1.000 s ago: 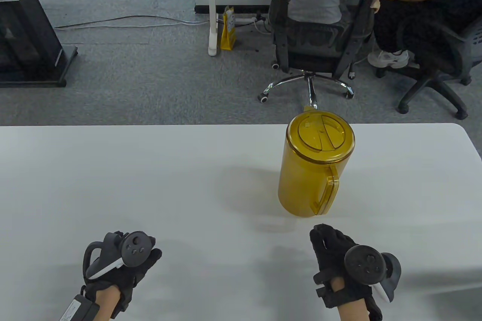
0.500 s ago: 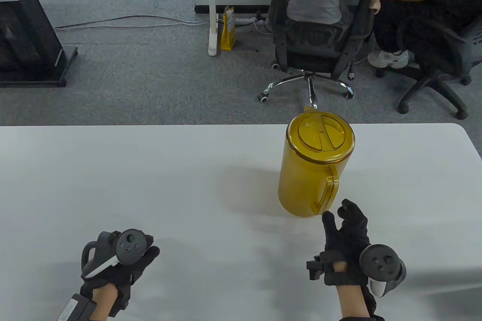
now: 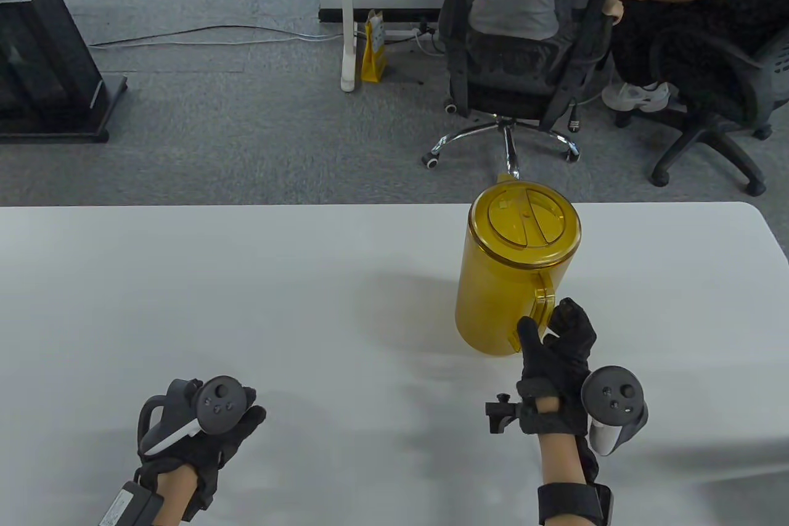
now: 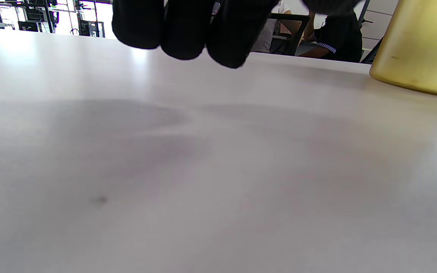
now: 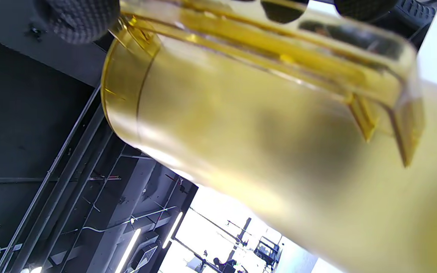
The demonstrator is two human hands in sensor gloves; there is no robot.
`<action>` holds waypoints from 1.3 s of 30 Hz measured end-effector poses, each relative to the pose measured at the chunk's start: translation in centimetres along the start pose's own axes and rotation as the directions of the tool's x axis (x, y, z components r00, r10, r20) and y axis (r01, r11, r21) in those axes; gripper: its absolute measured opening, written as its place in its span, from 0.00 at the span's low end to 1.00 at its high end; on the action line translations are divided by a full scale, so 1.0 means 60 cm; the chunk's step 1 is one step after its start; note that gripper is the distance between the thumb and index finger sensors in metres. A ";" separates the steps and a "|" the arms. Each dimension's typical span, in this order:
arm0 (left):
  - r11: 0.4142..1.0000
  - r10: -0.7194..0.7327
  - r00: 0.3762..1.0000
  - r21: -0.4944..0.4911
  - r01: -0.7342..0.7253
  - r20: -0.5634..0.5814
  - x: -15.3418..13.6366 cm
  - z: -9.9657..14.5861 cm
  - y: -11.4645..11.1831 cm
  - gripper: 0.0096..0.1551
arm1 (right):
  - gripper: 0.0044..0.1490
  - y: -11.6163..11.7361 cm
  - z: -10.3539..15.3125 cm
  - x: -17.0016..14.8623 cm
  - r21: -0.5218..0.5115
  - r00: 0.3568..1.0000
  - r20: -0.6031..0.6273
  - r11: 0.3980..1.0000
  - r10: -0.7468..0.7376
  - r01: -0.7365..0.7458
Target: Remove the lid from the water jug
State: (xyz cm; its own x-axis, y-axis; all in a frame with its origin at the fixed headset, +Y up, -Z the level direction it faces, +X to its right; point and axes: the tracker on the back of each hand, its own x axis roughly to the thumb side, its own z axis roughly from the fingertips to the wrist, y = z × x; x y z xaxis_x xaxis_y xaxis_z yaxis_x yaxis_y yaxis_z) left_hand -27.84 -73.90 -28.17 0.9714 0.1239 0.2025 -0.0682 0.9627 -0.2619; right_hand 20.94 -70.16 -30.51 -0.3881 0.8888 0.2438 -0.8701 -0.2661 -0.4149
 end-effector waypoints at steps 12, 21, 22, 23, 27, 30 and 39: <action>0.999 0.028 0.999 -0.017 -0.029 -0.044 -0.006 0.016 -0.002 0.35 | 0.43 0.015 -0.013 -0.014 -0.155 0.999 0.050 0.988 -0.019 0.027; 0.998 0.049 0.996 -0.039 -0.052 -0.069 -0.011 0.022 -0.006 0.35 | 0.32 0.022 -0.012 -0.025 -0.123 0.996 0.065 0.990 -0.068 0.075; 0.998 0.046 0.996 -0.040 -0.049 -0.071 -0.012 0.022 -0.006 0.35 | 0.31 0.023 -0.011 -0.025 -0.122 0.995 0.054 0.988 -0.088 0.094; 0.998 0.044 0.996 -0.041 -0.047 -0.072 -0.012 0.023 -0.006 0.35 | 0.30 0.027 -0.010 -0.026 -0.131 0.992 0.032 0.983 -0.124 0.127; 0.998 0.055 0.996 -0.030 -0.058 -0.073 -0.013 0.026 -0.003 0.35 | 0.26 0.039 -0.012 -0.031 -0.078 0.953 -0.018 0.951 -0.301 0.299; 0.998 0.065 0.996 -0.022 -0.067 -0.068 -0.014 0.028 0.000 0.35 | 0.24 0.039 -0.012 -0.030 -0.068 0.946 -0.018 0.944 -0.324 0.322; 0.995 0.076 0.995 -0.058 -0.080 -0.067 -0.010 0.032 -0.002 0.35 | 0.23 0.028 -0.001 0.011 -0.016 0.925 0.051 0.926 -0.377 0.378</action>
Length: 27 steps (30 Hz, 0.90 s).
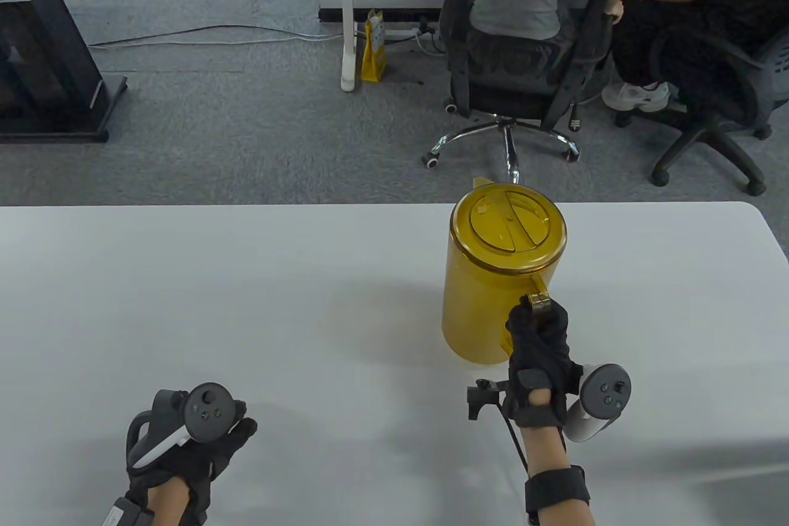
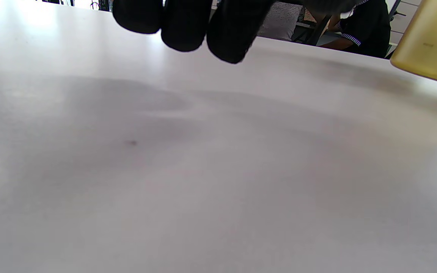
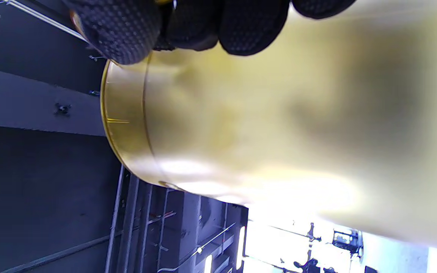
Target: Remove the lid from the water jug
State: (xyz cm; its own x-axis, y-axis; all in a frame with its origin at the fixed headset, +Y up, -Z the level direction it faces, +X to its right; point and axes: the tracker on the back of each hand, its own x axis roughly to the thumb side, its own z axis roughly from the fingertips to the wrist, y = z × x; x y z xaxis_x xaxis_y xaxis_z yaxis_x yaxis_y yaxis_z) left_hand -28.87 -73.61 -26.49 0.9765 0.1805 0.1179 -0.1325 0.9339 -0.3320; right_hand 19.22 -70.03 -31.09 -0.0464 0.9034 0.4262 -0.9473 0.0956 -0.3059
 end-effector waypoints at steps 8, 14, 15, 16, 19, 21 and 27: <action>0.999 0.005 0.999 0.050 -0.007 0.034 0.015 0.008 0.016 0.35 | 0.26 0.030 0.050 0.038 0.106 0.989 -0.046 0.984 -0.139 0.144; 0.999 0.007 0.999 0.039 -0.008 0.041 0.014 0.007 0.013 0.35 | 0.28 0.059 0.084 0.036 0.195 0.973 -0.088 0.955 -0.211 0.225; 1.000 0.007 0.999 0.029 -0.008 0.036 0.012 0.006 0.011 0.35 | 0.29 0.064 0.089 0.036 0.224 0.971 -0.097 0.945 -0.220 0.237; 1.000 0.007 0.999 0.024 -0.007 0.033 0.012 0.005 0.011 0.36 | 0.30 0.067 0.092 0.037 0.241 0.969 -0.102 0.940 -0.224 0.243; 1.000 0.015 1.000 0.009 -0.015 0.022 0.008 0.004 0.008 0.35 | 0.31 0.080 0.102 0.042 0.296 0.964 -0.110 0.918 -0.242 0.264; 0.999 0.033 0.999 0.006 -0.034 0.019 0.007 0.004 0.007 0.36 | 0.31 0.085 0.106 0.044 0.322 0.959 -0.113 0.904 -0.259 0.282; 0.999 0.040 0.999 -0.008 -0.040 0.021 0.007 0.004 0.007 0.36 | 0.32 0.099 0.116 0.052 0.383 0.954 -0.103 0.874 -0.283 0.301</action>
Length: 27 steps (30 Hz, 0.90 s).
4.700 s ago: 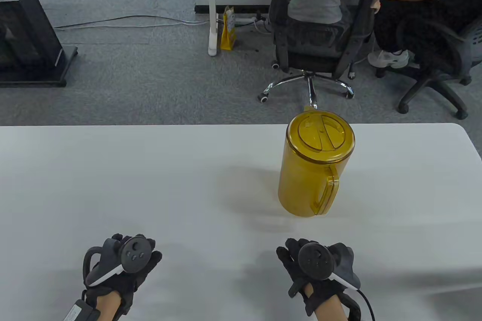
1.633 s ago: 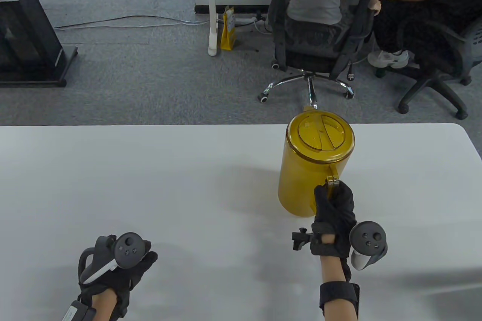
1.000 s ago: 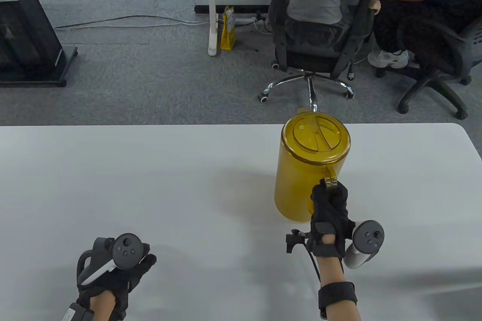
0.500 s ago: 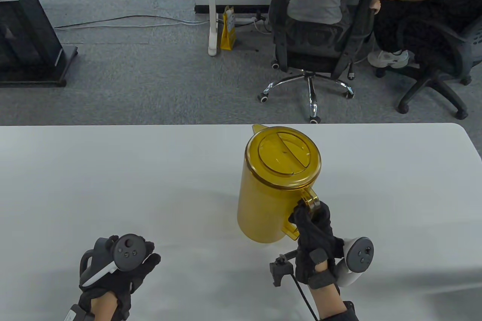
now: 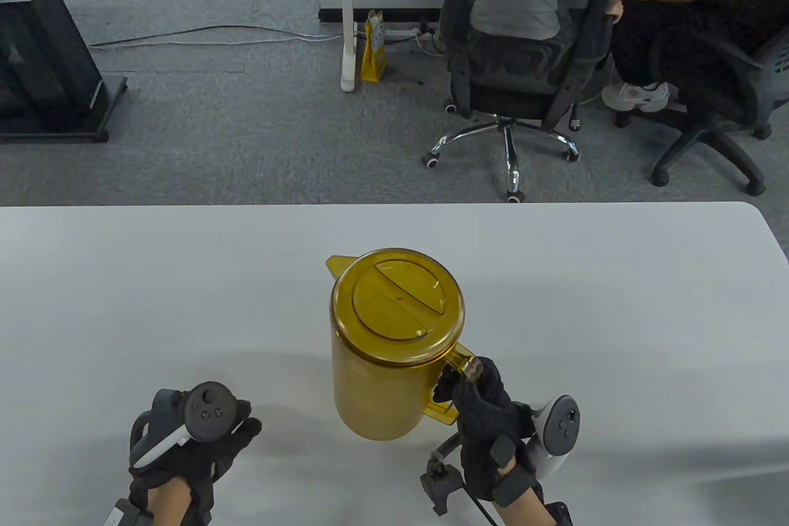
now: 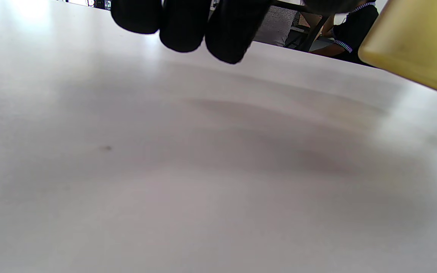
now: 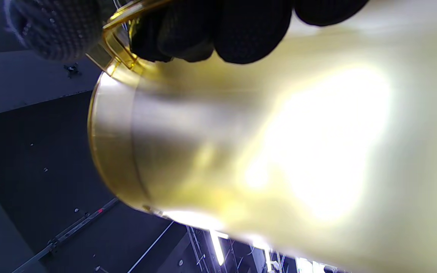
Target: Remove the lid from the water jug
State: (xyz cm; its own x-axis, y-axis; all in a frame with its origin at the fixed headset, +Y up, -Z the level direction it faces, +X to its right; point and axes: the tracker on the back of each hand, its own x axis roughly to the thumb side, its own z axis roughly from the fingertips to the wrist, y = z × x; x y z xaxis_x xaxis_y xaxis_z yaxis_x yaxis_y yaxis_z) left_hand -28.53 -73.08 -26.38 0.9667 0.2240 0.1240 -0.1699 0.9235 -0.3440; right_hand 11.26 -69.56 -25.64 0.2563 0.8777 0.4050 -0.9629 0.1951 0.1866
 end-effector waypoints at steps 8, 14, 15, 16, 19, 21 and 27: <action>0.999 0.042 0.999 0.002 -0.042 0.022 -0.001 0.001 0.004 0.36 | 0.32 0.019 0.005 -0.009 0.047 0.999 0.024 0.998 0.029 -0.030; 0.998 0.056 0.998 -0.035 -0.055 0.010 -0.007 -0.001 -0.002 0.36 | 0.32 0.025 0.013 -0.021 0.059 0.999 0.022 0.997 0.044 -0.045; 0.998 0.057 0.998 -0.038 -0.056 0.014 -0.006 -0.001 -0.002 0.36 | 0.32 0.026 0.013 -0.023 0.062 0.999 0.021 0.997 0.043 -0.045; 0.998 0.062 0.998 -0.035 -0.061 0.027 -0.004 -0.001 -0.001 0.36 | 0.32 0.028 0.015 -0.025 0.067 0.999 0.018 0.997 0.041 -0.042; 0.998 0.069 0.997 -0.017 -0.068 0.032 -0.003 0.000 0.002 0.36 | 0.32 0.030 0.018 -0.030 0.069 0.999 0.008 0.997 0.041 -0.042; 0.998 0.063 0.998 -0.012 -0.063 0.031 -0.003 0.001 0.003 0.36 | 0.32 0.028 0.019 -0.037 0.064 0.999 0.003 0.997 0.043 -0.044; 0.998 0.053 0.998 -0.031 -0.052 0.028 -0.002 -0.001 -0.001 0.36 | 0.33 0.020 0.020 -0.048 0.049 1.000 -0.015 0.999 0.021 -0.020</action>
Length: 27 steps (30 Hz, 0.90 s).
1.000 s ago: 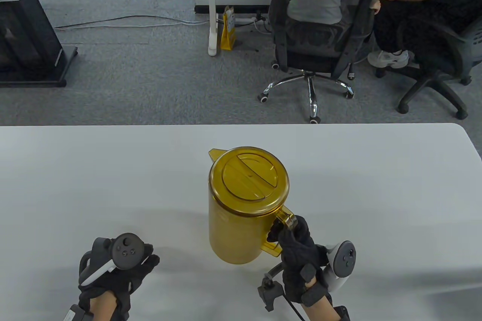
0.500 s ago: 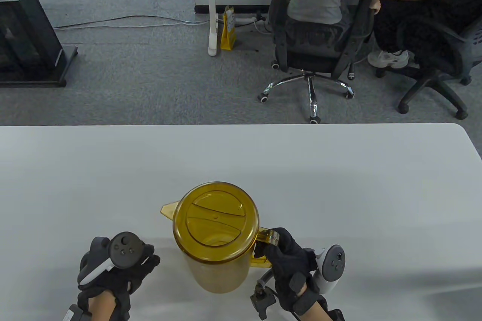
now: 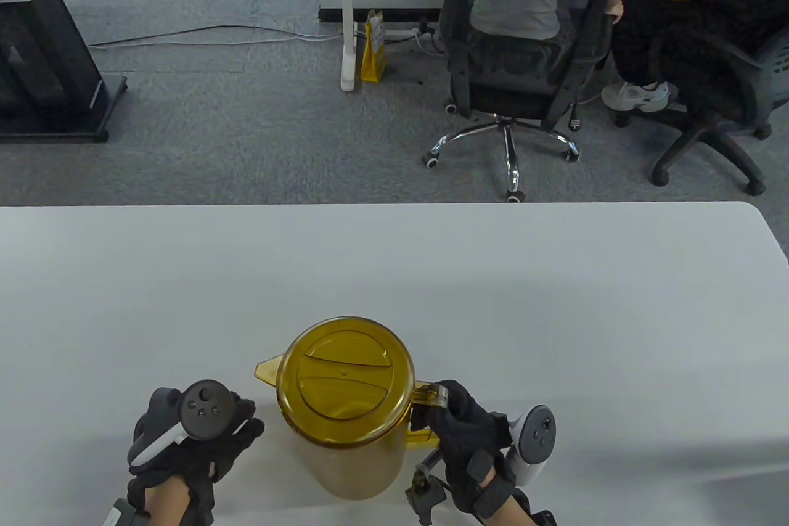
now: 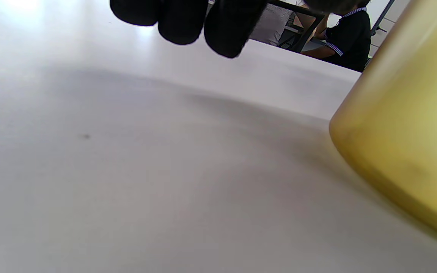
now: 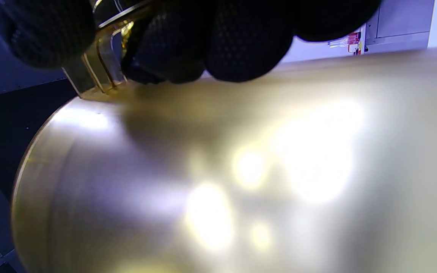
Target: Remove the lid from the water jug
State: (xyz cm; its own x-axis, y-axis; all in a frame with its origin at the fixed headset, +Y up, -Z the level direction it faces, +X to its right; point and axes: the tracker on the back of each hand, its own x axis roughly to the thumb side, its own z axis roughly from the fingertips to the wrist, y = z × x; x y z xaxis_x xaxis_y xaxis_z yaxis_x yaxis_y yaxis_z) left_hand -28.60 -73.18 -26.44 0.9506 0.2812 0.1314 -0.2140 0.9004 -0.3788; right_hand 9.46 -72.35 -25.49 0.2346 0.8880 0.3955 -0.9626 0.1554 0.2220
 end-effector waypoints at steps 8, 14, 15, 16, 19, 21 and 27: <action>1.000 -0.011 1.000 -0.014 0.010 -0.020 -0.001 0.000 -0.004 0.37 | 0.34 0.008 0.001 -0.002 0.053 0.998 0.040 0.998 0.041 -0.043; 0.999 0.041 0.999 -0.018 -0.042 -0.033 -0.009 0.005 -0.002 0.37 | 0.35 0.006 -0.001 -0.004 0.076 0.999 0.035 0.996 0.034 -0.036; 0.999 0.052 0.998 -0.013 -0.052 -0.045 -0.011 0.008 -0.001 0.37 | 0.35 0.006 -0.001 -0.005 0.082 0.999 0.032 0.996 0.027 -0.029; 0.998 0.060 0.997 -0.010 -0.061 -0.051 -0.013 0.010 0.001 0.37 | 0.35 0.006 -0.001 -0.005 0.086 1.000 0.027 0.996 0.016 -0.018; 0.996 0.089 0.995 -0.003 -0.089 -0.055 -0.015 0.011 0.004 0.37 | 0.35 0.005 -0.003 -0.006 0.105 1.000 0.024 0.994 0.005 -0.008; 0.995 0.101 0.993 0.002 -0.101 -0.054 -0.016 0.011 0.005 0.37 | 0.35 0.005 -0.004 -0.006 0.111 1.000 0.025 0.994 0.007 -0.010; 0.997 0.070 0.996 -0.039 -0.073 -0.052 -0.011 0.005 0.001 0.37 | 0.36 0.006 -0.007 -0.013 0.130 1.000 0.020 0.991 -0.015 0.013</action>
State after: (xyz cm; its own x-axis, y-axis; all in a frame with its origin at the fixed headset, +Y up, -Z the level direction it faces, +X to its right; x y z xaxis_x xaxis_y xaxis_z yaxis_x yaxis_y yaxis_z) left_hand -29.28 -73.21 -26.29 0.9436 0.3262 0.0562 -0.2736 0.8641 -0.4225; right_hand 8.86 -72.81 -26.11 0.2519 0.8767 0.4098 -0.9338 0.1090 0.3408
